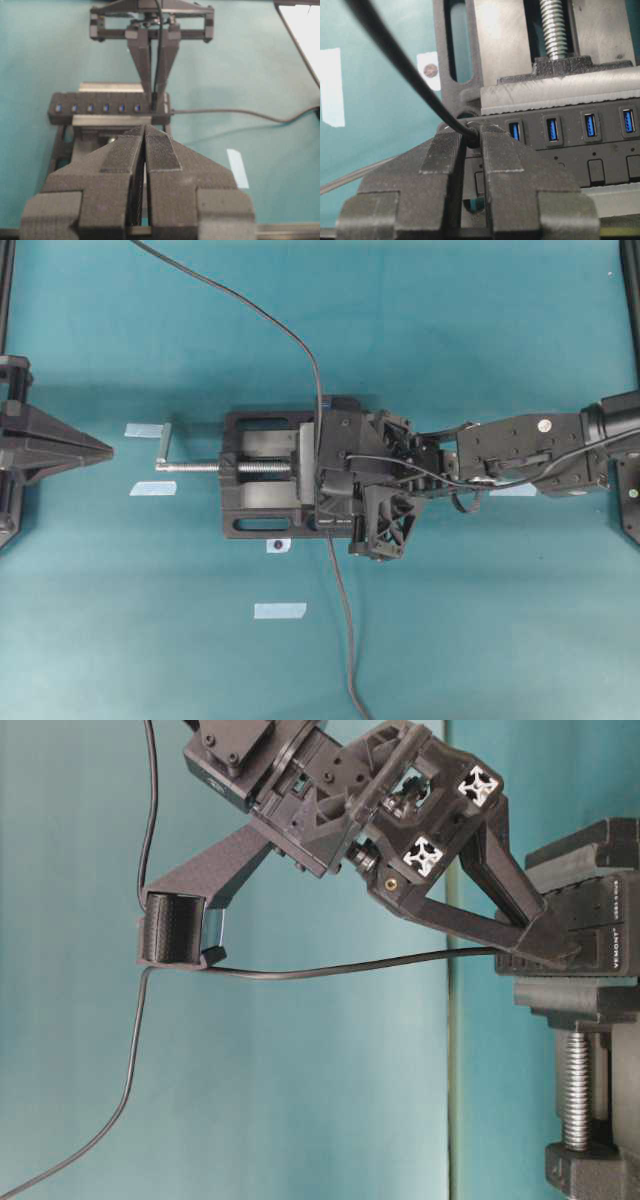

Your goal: Insert the USB into the front port of the fixed hub.

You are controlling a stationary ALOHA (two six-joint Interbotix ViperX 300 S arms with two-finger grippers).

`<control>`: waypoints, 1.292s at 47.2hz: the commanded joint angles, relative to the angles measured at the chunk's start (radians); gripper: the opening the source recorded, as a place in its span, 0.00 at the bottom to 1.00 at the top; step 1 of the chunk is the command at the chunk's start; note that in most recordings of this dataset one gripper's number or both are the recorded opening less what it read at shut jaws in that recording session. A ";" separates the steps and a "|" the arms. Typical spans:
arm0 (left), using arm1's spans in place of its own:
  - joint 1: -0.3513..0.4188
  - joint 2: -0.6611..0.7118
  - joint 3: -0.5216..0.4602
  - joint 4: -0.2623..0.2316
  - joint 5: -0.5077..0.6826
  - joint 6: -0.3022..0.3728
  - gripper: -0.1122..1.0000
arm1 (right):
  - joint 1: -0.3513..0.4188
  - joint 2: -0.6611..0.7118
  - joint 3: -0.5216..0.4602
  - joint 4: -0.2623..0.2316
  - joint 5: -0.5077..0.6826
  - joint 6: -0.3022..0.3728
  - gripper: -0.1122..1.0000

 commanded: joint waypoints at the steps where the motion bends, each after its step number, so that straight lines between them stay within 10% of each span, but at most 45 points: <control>1: 0.000 0.006 -0.014 0.002 -0.005 -0.003 0.10 | 0.026 0.005 0.003 0.003 0.012 0.012 0.14; 61: 0.000 0.006 -0.012 0.002 -0.005 -0.003 0.10 | 0.025 -0.002 -0.026 0.003 0.012 0.035 0.18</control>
